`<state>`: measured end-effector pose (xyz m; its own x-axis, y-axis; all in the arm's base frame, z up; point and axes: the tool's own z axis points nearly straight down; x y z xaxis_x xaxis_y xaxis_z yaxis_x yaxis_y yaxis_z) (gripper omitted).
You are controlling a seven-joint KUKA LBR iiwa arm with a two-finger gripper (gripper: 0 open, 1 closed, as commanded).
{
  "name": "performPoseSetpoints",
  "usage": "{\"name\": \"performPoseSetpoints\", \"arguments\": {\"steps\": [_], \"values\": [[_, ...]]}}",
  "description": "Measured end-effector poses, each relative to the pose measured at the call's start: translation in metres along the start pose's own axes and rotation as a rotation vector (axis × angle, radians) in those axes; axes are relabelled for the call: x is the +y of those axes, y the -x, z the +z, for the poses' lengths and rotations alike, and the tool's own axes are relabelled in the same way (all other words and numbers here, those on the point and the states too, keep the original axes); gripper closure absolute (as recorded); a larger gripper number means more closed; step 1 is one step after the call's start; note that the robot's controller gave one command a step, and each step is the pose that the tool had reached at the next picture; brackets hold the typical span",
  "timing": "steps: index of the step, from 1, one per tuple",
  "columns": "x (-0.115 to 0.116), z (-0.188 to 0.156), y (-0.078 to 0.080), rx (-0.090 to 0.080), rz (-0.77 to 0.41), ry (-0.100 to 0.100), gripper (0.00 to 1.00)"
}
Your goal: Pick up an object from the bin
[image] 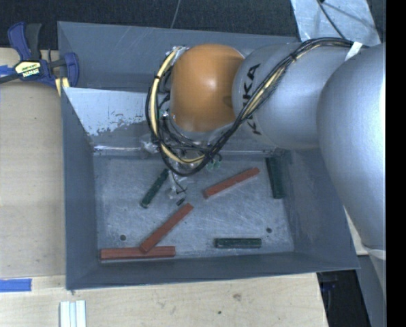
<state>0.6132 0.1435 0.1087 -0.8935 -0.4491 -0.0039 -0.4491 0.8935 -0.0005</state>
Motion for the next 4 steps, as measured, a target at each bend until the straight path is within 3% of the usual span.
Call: {"name": "performPoseSetpoints", "arguments": {"steps": [1,2,3,4], "values": [[0.003,-0.002,-0.005,0.0,0.069,0.0,0.0],[0.004,0.038,-0.004,0.003,-0.082,0.0,0.0],[0.01,0.036,-0.004,-0.001,-0.057,0.002,1.0],[0.01,0.036,-0.004,-0.001,-0.057,0.002,1.0]]}}
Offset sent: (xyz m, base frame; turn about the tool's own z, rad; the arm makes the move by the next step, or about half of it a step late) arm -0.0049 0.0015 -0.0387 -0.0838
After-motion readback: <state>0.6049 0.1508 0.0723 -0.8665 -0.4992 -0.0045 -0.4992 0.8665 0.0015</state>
